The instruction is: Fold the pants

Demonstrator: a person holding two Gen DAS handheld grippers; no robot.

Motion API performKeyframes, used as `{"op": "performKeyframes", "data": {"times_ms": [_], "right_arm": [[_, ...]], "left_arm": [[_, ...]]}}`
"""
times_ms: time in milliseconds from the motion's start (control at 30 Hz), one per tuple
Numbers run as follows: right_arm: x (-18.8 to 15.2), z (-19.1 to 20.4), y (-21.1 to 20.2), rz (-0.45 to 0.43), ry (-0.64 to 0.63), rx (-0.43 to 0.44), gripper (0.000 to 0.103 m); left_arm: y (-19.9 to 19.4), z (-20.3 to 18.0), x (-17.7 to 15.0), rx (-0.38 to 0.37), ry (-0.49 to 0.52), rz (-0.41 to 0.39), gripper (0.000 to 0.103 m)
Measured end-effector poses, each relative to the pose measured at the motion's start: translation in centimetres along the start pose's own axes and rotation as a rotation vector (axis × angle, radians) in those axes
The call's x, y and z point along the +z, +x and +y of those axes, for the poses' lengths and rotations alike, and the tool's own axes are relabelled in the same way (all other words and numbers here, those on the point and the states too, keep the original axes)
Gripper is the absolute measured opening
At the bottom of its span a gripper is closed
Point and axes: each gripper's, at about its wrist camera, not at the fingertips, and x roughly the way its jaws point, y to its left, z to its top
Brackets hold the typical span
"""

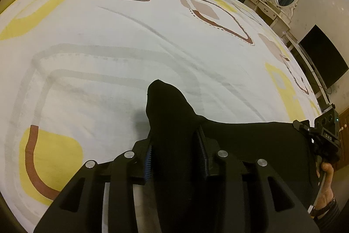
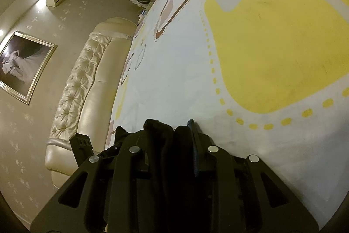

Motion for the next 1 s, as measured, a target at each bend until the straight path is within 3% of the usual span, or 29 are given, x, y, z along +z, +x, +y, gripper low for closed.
{"op": "performKeyframes", "data": {"times_ms": [567,767,833,900,1000], "right_arm": [[0.3,-0.4,-0.2,0.008,0.024,0.01,0.028],[-0.1,-0.3,-1.5,-0.007,0.066,0.019,0.045],[-0.5,-0.2,-2.3,-0.008,0.066,0.01,0.05],[-1.1,-0.2,-3.3,-0.012,0.064,-0.001,0.057],[-2.3,-0.3,-5.5,-0.027,0.063,-0.01,0.065]], "left_arm": [[0.1,-0.4,0.3,0.025,0.035,0.011,0.039],[-1.0,-0.6,-0.1,0.067,0.043,-0.003,0.054],[-1.7,-0.4,-0.4,0.073,0.02,-0.005,0.069],[-2.8,0.4,-1.2,0.026,-0.031,-0.007,0.077],[-4.5,1.5,-3.0,-0.021,-0.088,-0.011,0.078]]}}
